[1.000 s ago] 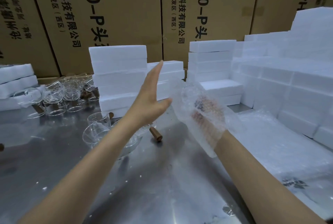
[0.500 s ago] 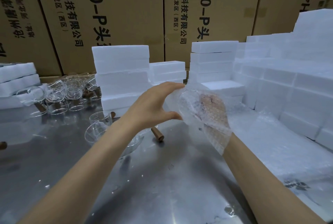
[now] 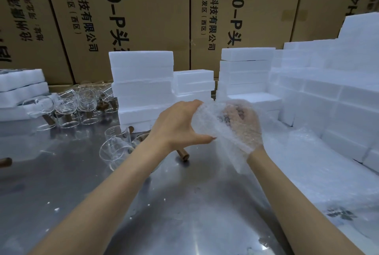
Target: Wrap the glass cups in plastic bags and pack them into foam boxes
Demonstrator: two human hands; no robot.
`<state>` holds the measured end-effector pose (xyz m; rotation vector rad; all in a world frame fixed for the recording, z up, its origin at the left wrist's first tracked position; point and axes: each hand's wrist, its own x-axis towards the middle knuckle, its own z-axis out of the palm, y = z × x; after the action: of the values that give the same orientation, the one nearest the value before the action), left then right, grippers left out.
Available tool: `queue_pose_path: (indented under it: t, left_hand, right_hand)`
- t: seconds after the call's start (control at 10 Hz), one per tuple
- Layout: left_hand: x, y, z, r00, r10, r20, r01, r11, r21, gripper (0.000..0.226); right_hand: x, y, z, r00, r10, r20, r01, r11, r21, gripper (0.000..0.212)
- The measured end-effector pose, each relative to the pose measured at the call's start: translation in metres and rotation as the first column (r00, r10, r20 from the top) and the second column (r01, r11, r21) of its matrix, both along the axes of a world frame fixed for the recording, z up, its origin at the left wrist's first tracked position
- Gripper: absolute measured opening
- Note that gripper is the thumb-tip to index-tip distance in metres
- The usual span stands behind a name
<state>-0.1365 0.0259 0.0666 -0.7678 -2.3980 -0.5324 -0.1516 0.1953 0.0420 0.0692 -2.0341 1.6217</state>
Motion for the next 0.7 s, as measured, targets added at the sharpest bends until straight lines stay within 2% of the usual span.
queue_pose_path:
  t: [0.1, 0.2, 0.3, 0.4, 0.5, 0.6, 0.7]
  left_hand:
    - [-0.001, -0.004, 0.002, 0.999, 0.051, 0.000, -0.051, 0.995, 0.083, 0.049]
    - [-0.002, -0.007, 0.004, 0.984, 0.178, 0.017, -0.178, 0.973, 0.149, 0.044]
    - [-0.004, -0.009, 0.005, 0.944, 0.318, 0.083, -0.328, 0.927, 0.181, 0.045]
    - [-0.007, -0.015, 0.005, 0.904, 0.355, 0.240, -0.413, 0.871, 0.266, 0.047]
    - [-0.008, -0.018, 0.008, 0.882, 0.172, 0.439, -0.376, 0.819, 0.434, 0.053]
    - [-0.007, -0.014, 0.011, 0.791, -0.175, 0.587, -0.317, 0.704, 0.636, 0.052]
    - [-0.009, -0.008, 0.005, 0.722, -0.288, 0.629, -0.258, 0.732, 0.630, 0.036]
  right_hand:
    - [0.006, 0.001, -0.006, 0.999, -0.038, -0.003, 0.038, 0.987, -0.158, 0.028]
    - [0.010, 0.003, -0.013, 0.979, -0.165, -0.117, 0.183, 0.969, 0.167, 0.035]
    - [0.020, -0.005, -0.003, 0.856, -0.276, -0.437, 0.362, 0.924, 0.125, 0.034]
    - [0.021, -0.005, 0.002, 0.704, -0.384, -0.597, 0.483, 0.876, 0.006, 0.028]
    - [0.015, 0.001, 0.003, 0.747, -0.444, -0.495, 0.424, 0.892, -0.158, 0.027]
    - [0.009, 0.004, 0.001, 0.964, -0.181, -0.197, 0.120, 0.951, -0.285, 0.035]
    - [0.005, 0.007, -0.006, 0.994, 0.110, 0.008, -0.102, 0.948, -0.302, 0.054]
